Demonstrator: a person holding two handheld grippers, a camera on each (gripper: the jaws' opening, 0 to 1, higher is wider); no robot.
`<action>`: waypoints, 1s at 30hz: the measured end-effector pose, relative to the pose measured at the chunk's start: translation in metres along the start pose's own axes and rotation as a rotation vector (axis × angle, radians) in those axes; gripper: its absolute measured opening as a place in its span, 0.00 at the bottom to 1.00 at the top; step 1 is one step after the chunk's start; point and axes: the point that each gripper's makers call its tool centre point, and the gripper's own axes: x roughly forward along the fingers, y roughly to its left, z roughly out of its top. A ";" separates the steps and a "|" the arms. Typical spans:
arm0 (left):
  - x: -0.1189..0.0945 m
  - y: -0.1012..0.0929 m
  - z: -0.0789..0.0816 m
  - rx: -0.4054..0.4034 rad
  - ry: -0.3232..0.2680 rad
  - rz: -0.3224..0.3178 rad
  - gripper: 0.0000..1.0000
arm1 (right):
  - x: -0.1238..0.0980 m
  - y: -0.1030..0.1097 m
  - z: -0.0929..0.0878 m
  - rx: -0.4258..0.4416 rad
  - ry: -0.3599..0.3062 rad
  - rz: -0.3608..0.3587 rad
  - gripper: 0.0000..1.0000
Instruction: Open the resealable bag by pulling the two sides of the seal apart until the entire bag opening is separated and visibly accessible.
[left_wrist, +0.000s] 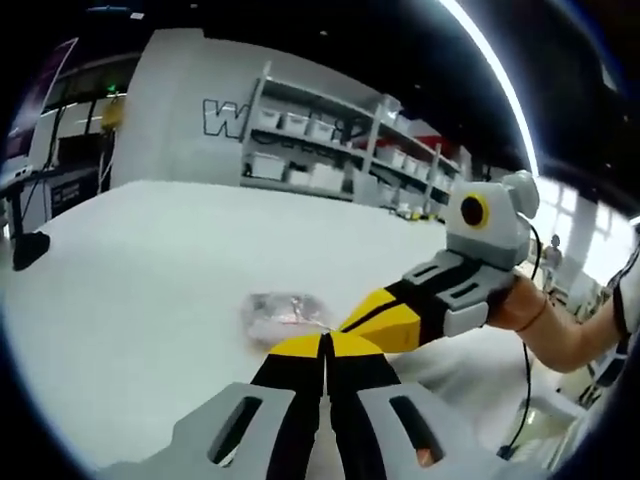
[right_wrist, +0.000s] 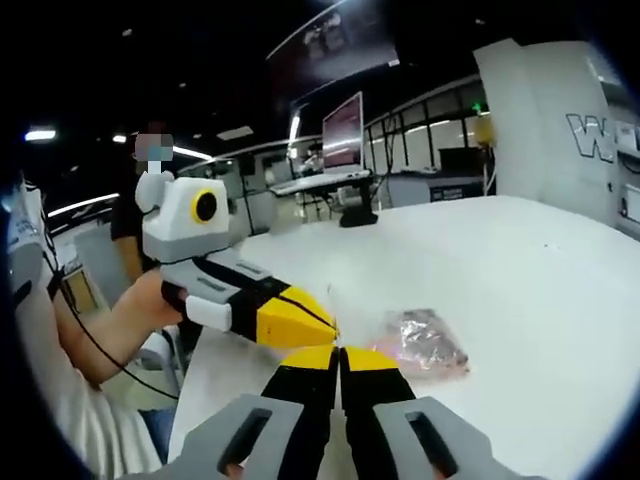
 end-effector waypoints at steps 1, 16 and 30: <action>0.000 0.000 0.000 0.001 0.002 0.000 0.01 | 0.000 0.000 0.000 0.002 0.000 -0.001 0.00; 0.000 -0.003 -0.004 0.047 0.028 -0.008 0.01 | 0.001 0.000 0.000 -0.023 -0.002 -0.003 0.00; -0.001 -0.005 -0.002 0.067 0.034 -0.028 0.01 | 0.000 0.002 0.001 -0.072 0.005 0.010 0.00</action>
